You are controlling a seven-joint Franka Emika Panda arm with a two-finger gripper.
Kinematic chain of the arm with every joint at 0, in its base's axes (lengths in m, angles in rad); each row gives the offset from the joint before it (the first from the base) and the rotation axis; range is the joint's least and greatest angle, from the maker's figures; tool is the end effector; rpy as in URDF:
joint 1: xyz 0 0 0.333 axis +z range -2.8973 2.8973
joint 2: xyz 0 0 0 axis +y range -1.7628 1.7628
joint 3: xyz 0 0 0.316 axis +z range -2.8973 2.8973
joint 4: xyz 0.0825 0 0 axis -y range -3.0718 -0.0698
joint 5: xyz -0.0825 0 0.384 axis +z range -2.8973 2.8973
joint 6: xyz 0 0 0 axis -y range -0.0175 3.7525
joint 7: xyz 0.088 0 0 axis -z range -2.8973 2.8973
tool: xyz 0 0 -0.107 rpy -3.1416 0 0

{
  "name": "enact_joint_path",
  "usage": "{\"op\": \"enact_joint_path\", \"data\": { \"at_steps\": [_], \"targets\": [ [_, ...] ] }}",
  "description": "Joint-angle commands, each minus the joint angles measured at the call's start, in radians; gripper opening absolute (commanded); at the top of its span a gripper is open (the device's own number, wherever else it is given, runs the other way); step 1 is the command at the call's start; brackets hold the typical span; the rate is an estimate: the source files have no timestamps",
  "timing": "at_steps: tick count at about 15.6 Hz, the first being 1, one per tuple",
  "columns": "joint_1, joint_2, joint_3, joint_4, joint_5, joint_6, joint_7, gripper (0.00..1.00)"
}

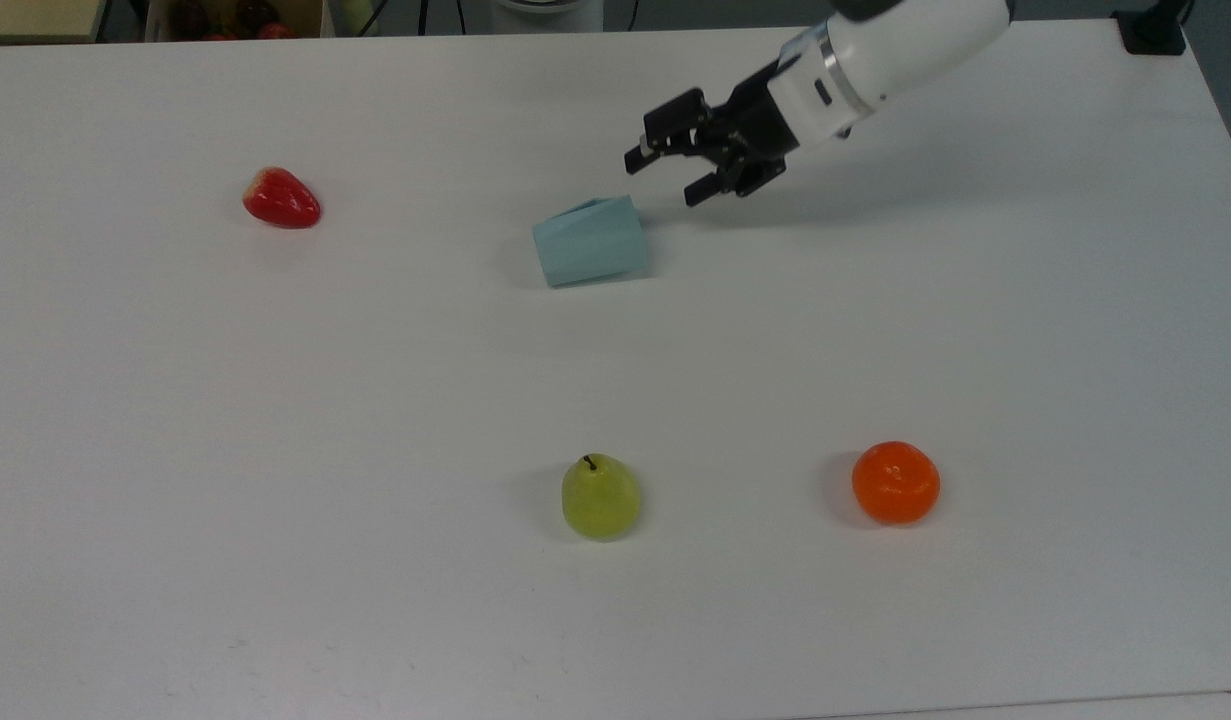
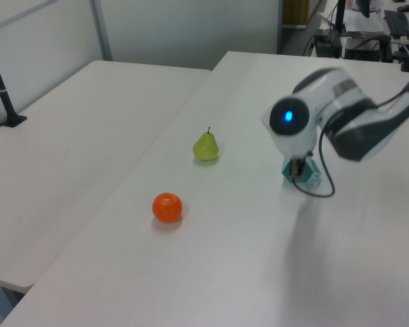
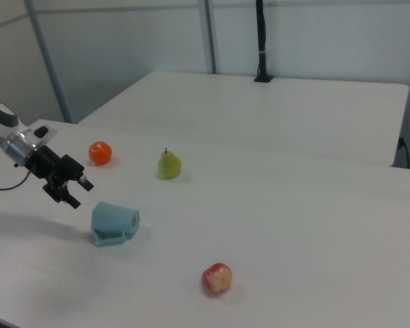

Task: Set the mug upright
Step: 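Move the gripper down to the light-blue mug lying on its side, then close the gripper on the mug's rim and lift it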

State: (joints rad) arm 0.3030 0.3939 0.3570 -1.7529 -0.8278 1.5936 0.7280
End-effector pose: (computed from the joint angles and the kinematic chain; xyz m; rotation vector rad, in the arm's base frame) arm 0.5315 0.2921 0.3473 2.3098 0.2220 0.0628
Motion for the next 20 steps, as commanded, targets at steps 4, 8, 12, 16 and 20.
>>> {"op": "enact_joint_path", "data": {
  "at_steps": [4,8,12,16,20],
  "targets": [
    [0.033,0.109,-0.032,0.006,-0.137,0.005,0.108,0.90],
    [0.030,0.109,-0.047,0.006,-0.148,-0.001,0.113,0.48],
    [0.027,0.108,-0.047,0.009,-0.148,-0.030,0.111,0.05],
    [0.022,0.082,-0.047,0.022,-0.134,-0.093,0.103,0.00],
    [-0.019,0.014,-0.047,0.038,-0.056,-0.095,-0.014,0.00]
  ]
}}
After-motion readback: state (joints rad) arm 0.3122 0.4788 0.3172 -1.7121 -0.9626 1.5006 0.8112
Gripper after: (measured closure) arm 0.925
